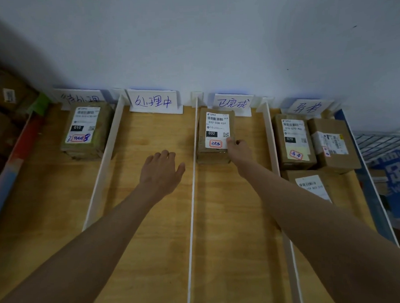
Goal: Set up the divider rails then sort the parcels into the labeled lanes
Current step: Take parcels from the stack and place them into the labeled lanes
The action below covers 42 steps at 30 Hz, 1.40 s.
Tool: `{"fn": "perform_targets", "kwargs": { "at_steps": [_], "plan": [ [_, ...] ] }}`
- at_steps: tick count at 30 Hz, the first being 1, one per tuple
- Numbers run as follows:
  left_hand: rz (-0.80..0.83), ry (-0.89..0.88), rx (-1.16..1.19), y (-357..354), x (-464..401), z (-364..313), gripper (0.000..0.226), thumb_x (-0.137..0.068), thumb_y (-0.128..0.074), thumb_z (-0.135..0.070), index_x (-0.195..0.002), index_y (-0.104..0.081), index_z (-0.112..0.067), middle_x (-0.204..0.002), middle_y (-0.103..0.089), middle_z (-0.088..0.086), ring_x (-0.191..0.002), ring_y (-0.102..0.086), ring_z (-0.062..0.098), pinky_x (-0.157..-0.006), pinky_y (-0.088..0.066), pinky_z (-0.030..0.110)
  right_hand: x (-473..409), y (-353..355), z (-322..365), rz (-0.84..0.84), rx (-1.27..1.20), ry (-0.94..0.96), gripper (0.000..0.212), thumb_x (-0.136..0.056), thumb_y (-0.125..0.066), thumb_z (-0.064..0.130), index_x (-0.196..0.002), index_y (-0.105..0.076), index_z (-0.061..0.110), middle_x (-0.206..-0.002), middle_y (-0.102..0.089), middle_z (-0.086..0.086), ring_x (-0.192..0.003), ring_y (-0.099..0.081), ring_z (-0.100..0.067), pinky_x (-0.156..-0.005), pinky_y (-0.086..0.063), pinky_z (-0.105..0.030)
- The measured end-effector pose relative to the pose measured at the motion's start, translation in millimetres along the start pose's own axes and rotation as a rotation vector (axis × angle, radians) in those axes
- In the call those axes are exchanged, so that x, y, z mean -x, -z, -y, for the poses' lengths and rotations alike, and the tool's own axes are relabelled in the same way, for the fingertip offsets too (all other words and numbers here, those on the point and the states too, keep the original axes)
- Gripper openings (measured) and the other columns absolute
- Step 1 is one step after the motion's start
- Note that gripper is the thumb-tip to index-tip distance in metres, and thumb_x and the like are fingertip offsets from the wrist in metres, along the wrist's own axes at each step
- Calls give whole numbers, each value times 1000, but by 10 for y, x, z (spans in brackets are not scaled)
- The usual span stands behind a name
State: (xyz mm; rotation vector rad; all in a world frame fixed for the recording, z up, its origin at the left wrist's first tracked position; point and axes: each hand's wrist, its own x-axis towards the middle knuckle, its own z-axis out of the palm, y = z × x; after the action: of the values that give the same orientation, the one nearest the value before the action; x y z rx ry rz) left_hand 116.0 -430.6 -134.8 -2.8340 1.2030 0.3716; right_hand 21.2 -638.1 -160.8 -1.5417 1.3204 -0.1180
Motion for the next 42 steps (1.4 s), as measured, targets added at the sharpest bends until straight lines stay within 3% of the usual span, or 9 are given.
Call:
{"fn": "perform_targets", "kwargs": {
  "at_steps": [7, 15, 20, 23, 26, 31, 36, 42],
  "plan": [
    [6, 6, 8, 64, 175, -54, 56, -102, -31, -49, -140, -48, -11, -138, -53, 8, -126, -50, 26, -106, -35, 40, 315, 226, -23, -72, 85, 86, 56, -102, -43, 42, -143, -40, 5, -139, -51, -13, -120, -51, -27, -85, -40, -33],
    [-14, -1, -13, 384, 602, -158, 55, -102, -30, -49, -139, -48, -12, -138, -52, 8, -127, -48, 26, -107, -35, 40, 1129, 557, -49, -97, 553, 453, 39, -103, -41, 28, -136, -45, 9, -134, -51, -12, -119, -52, -30, -95, -49, -47],
    [-71, -7, -10, 675, 989, -127, 54, -102, -31, -49, -139, -48, -13, -136, -53, 7, -125, -49, 26, -105, -35, 40, 1770, 631, 74, -139, 792, 643, 39, -102, -42, 27, -137, -44, 12, -134, -52, -9, -121, -49, -28, -96, -46, -43],
    [-118, -3, -14, 839, 1279, -44, 53, -102, -31, -49, -138, -49, -14, -137, -53, 7, -126, -49, 26, -105, -34, 40, 2162, 605, 164, -149, 861, 701, 45, -102, -41, 30, -144, -39, 16, -143, -46, -7, -128, -45, -27, -105, -40, -42],
    [-152, -3, -20, 995, 1633, 118, 53, -103, -31, -48, -140, -48, -14, -139, -52, 7, -128, -47, 26, -107, -34, 41, 2561, 541, 265, -148, 885, 707, 47, -102, -39, 33, -147, -37, 18, -150, -39, -6, -133, -41, -29, -109, -34, -42],
    [-202, 29, -4, 1272, 2357, 535, 51, -103, -30, -48, -139, -47, -16, -141, -50, 6, -130, -46, 28, -108, -33, 43, 3306, 333, 405, -162, 858, 759, 46, -102, -32, 36, -142, -40, 15, -144, -45, -9, -131, -41, -33, -107, -37, -47],
    [-248, 35, -38, 1466, 3160, 1110, 48, -102, -31, -48, -137, -49, -21, -138, -53, 4, -127, -49, 26, -106, -35, 41, 4067, -36, 525, -139, 886, 806, 51, -103, -30, 44, -145, -40, 17, -147, -44, -8, -136, -38, -33, -112, -31, -51],
    [-300, 166, -75, 1784, 3850, 1904, 53, -101, -26, -52, -130, -53, -17, -133, -55, 6, -125, -50, 27, -107, -37, 43, 4804, -579, 884, -122, 896, 921, 48, -103, -30, 41, -141, -44, 15, -141, -48, -11, -131, -42, -34, -103, -37, -46]
  ]
}}
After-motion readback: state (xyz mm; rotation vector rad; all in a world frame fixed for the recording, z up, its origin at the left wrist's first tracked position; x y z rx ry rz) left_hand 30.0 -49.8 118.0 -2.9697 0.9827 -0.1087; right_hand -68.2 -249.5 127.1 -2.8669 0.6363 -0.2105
